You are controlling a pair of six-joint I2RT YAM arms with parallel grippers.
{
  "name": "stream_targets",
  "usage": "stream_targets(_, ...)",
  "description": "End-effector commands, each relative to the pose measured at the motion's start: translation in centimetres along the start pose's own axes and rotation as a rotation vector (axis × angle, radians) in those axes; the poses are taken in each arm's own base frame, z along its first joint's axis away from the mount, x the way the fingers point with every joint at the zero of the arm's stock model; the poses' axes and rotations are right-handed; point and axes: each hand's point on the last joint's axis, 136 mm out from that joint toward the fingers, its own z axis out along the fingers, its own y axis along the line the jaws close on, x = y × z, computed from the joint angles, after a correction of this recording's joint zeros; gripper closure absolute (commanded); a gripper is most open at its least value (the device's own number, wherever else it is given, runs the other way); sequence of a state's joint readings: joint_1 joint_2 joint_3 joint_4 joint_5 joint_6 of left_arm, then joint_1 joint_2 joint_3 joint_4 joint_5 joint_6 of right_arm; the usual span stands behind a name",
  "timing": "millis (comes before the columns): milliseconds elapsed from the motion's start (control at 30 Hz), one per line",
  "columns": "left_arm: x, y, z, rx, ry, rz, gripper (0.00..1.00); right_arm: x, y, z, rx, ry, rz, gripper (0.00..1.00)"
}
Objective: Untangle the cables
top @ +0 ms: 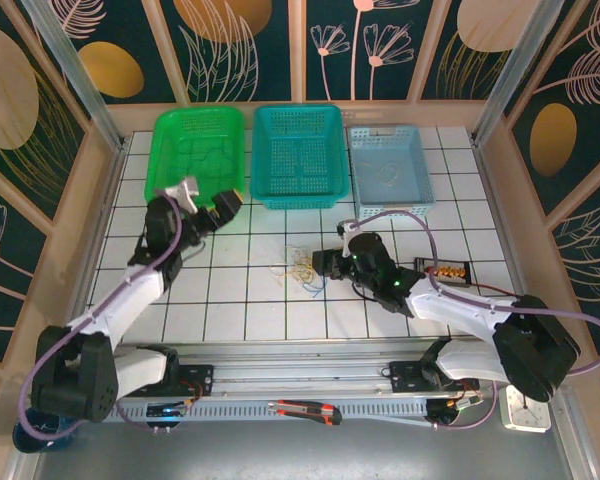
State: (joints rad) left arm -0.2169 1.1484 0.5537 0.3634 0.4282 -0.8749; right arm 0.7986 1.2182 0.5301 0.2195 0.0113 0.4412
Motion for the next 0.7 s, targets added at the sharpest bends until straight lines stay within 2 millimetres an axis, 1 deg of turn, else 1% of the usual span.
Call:
stream_targets(0, 1.8, -0.1, -1.0, 0.044, -0.044, -0.082, 0.01, 0.7, 1.3, 0.3, -0.038, 0.070, -0.064, 0.42)
stream_targets(100, 4.2, 1.5, -1.8, 0.027, -0.028, -0.133, 0.01, 1.2, 2.8, 0.9, -0.057, 0.119, -0.119, 0.44)
stream_targets(200, 5.3, 2.5, -2.2, 0.011, -0.015, -0.153, 0.01, 1.8, 4.4, 1.8, -0.057, 0.166, -0.208, 0.46)
stream_targets(333, 5.3, 2.5, -2.3, 0.013, -0.015, -0.156, 0.01, 2.8, 6.1, 3.4, -0.052, 0.239, -0.360, 0.48)
stream_targets(467, 5.2, 2.4, -2.2, 0.016, -0.017, -0.168, 0.01, 3.9, 7.1, 4.6, -0.076, 0.307, -0.492, 0.49)
stream_targets(533, 5.1, 2.3, -2.1, 0.021, -0.017, -0.176, 0.01, 4.4, 7.3, 5.1, -0.087, 0.336, -0.546, 0.49)
stream_targets(667, 5.1, 2.0, -2.1, 0.038, -0.015, -0.187, 0.01, 5.3, 7.0, 5.8, -0.082, 0.391, -0.617, 0.51)
